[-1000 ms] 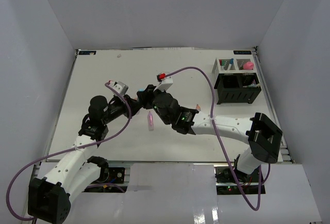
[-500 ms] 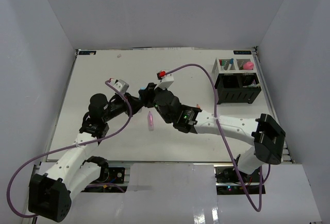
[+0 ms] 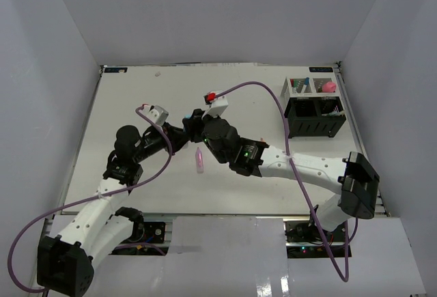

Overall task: Sort the stationery into containers
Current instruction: Close the pen cap on the pen, then place the pen in the storage box.

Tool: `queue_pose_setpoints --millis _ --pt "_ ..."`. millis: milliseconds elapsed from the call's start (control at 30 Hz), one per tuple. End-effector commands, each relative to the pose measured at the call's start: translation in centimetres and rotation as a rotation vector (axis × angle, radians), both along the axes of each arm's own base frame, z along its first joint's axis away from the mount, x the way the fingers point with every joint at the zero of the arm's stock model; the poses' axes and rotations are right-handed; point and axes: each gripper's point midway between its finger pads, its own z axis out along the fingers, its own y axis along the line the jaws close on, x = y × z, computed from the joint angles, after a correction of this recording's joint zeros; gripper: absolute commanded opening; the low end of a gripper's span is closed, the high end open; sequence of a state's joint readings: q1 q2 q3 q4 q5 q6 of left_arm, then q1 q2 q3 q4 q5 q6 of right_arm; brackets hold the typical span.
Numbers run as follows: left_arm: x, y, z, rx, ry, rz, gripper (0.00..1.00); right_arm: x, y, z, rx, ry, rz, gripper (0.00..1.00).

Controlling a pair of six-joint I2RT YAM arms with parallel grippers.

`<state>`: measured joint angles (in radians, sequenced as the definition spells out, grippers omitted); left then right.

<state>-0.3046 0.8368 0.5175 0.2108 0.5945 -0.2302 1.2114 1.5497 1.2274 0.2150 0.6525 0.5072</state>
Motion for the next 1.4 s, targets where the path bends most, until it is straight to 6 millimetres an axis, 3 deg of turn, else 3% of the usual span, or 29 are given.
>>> queue_pose_setpoints --millis 0,467,767,867,967,1000,1067,1100,1133,1167,1200,1267,1300,1367 --pt "0.7 0.1 8.7 -0.089 -0.285 0.011 0.27 -4.6 1.8 -4.7 -0.171 0.075 0.187 0.08" --pt "1.8 -1.5 6.0 -0.048 -0.136 -0.064 0.47 -1.0 0.5 -1.3 -0.099 0.024 0.103 0.08" --pt "1.7 -2.1 5.1 -0.036 -0.090 -0.109 0.60 2.7 -2.6 1.3 -0.049 -0.023 0.019 0.08" --pt "1.8 -2.3 4.6 -0.032 -0.067 -0.121 0.66 4.6 -4.5 2.0 -0.065 -0.063 -0.042 0.08" --pt "1.9 -2.6 4.0 -0.023 -0.040 -0.128 0.72 7.2 -8.0 2.0 -0.095 -0.094 -0.144 0.08" --pt "2.0 -2.7 3.8 -0.019 -0.027 -0.130 0.74 8.5 -10.1 2.7 -0.086 -0.111 -0.204 0.08" --pt "2.3 -2.8 3.4 -0.016 -0.003 -0.127 0.77 9.6 -12.8 2.0 -0.114 -0.125 -0.263 0.08" --pt "2.5 -2.7 3.1 -0.011 0.014 -0.119 0.79 10.7 -15.5 2.8 -0.131 -0.154 -0.332 0.08" --pt "2.6 -2.7 2.9 -0.008 0.027 -0.112 0.82 11.2 -17.0 3.3 -0.126 -0.180 -0.373 0.08" --pt "3.0 -2.7 2.7 -0.005 0.043 -0.098 0.88 11.5 -18.5 2.2 -0.161 -0.185 -0.406 0.08" --pt "3.5 -2.4 2.4 -0.004 0.069 -0.066 0.91 12.0 -21.3 3.2 -0.180 -0.222 -0.477 0.08" --pt "4.2 -2.1 1.6 0.007 0.104 -0.025 0.98 12.3 -24.1 2.8 -0.195 -0.261 -0.544 0.08" --pt "4.5 -1.9 1.5 0.011 0.127 -0.003 0.98 12.7 -26.6 3.4 -0.201 -0.280 -0.607 0.08" --pt "5.5 -1.2 0.9 0.024 0.155 0.064 0.98 12.9 -29.1 3.6 -0.224 -0.308 -0.669 0.08"
